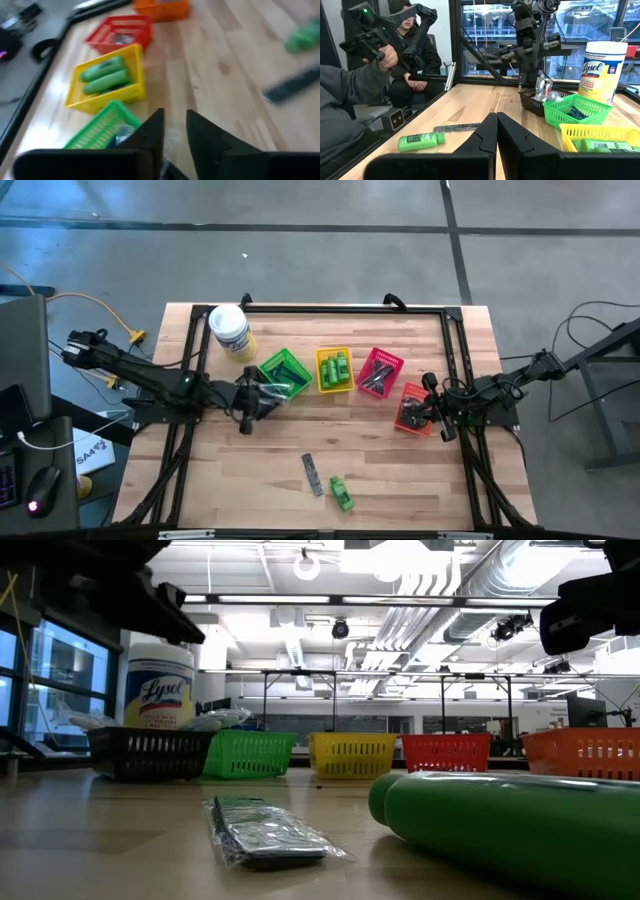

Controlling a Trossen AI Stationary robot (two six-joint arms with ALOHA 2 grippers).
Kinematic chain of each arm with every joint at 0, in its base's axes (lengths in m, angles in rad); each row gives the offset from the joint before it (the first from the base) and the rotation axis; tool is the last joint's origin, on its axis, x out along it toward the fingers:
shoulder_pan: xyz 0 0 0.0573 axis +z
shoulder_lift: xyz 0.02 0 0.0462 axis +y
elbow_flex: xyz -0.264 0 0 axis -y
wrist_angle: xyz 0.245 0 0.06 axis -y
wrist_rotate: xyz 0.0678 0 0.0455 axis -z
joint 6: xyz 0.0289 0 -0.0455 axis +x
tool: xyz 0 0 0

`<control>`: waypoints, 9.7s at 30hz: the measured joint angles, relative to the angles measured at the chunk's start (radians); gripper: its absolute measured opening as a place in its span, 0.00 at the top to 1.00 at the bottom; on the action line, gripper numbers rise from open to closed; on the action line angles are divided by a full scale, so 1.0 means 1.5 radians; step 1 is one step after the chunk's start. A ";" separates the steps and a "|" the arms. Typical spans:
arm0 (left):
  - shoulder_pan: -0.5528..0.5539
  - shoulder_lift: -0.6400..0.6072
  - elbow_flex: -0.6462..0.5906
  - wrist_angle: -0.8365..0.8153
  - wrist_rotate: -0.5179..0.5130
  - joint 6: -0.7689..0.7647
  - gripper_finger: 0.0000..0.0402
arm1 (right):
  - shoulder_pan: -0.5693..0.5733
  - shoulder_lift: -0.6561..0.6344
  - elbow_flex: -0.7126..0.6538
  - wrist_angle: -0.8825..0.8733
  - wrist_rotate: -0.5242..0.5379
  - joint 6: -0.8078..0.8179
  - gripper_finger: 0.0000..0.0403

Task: Pick & Place Travel size toiletries
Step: Put the black hair comb into the red bin

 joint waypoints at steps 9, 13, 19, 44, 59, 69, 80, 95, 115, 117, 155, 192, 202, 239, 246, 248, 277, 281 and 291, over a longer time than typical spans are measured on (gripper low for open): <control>0.001 -0.023 0.000 0.010 -0.014 -0.021 0.98 | 0.000 0.000 0.000 0.000 0.001 -0.002 0.99; 0.001 -0.022 0.000 0.000 -0.014 -0.040 1.00 | 0.000 0.000 0.000 0.000 0.001 -0.005 0.99; 0.001 -0.022 0.000 -0.069 -0.036 -0.079 1.00 | 0.000 0.000 0.000 0.000 0.002 -0.004 0.99; -0.171 -0.348 -0.050 -0.196 -0.147 -0.161 1.00 | 0.000 0.000 0.000 -0.002 -0.018 -0.001 0.99; -0.266 -0.597 -0.243 -0.044 -0.184 -0.001 1.00 | 0.000 0.000 0.000 -0.002 -0.018 -0.001 0.99; -0.265 -0.596 -0.248 -0.029 -0.351 0.012 1.00 | 0.000 0.010 0.000 -0.001 -0.018 -0.001 0.99; -0.251 -0.596 -0.266 0.022 -0.159 0.084 1.00 | 0.000 0.022 0.000 0.010 -0.015 -0.018 0.99; 0.131 -0.582 -0.316 0.091 0.216 0.066 1.00 | 0.000 0.022 0.000 0.011 -0.015 -0.006 0.99; 0.130 -0.591 -0.309 0.027 0.247 0.000 1.00 | 0.000 0.022 0.000 0.001 -0.015 0.038 0.99; 0.098 -0.589 -0.309 0.027 0.233 0.001 1.00 | 0.000 0.022 0.000 0.002 -0.014 0.055 0.99; 0.039 -0.589 -0.310 0.020 0.234 -0.076 1.00 | 0.000 0.322 0.000 0.248 0.056 0.093 0.99; 0.039 -0.589 -0.311 0.020 0.236 -0.074 1.00 | 0.122 1.270 0.761 0.094 -0.031 0.210 0.99; 0.039 -0.589 -0.311 0.020 0.236 -0.072 1.00 | 0.126 1.334 0.808 0.043 -0.080 0.246 0.99; 0.039 -0.589 -0.311 0.020 0.237 -0.072 1.00 | 0.064 1.335 0.809 -0.010 0.023 0.285 0.99; 0.039 -0.589 -0.311 0.020 0.237 -0.072 1.00 | 0.051 1.335 0.858 0.011 0.013 0.204 0.99; 0.039 -0.589 -0.311 0.020 0.237 -0.064 1.00 | 0.048 1.343 0.877 0.011 -0.006 0.189 0.99; 0.040 -0.589 -0.311 0.020 0.237 -0.037 1.00 | 0.029 1.467 1.015 -0.143 -0.150 0.173 0.99; 0.039 -0.589 -0.311 0.020 0.237 -0.037 1.00 | 0.029 1.466 1.015 -0.157 -0.154 0.180 0.99; 0.040 -0.589 -0.311 0.020 0.237 -0.037 1.00 | 0.031 1.465 1.016 -0.223 -0.144 0.220 0.99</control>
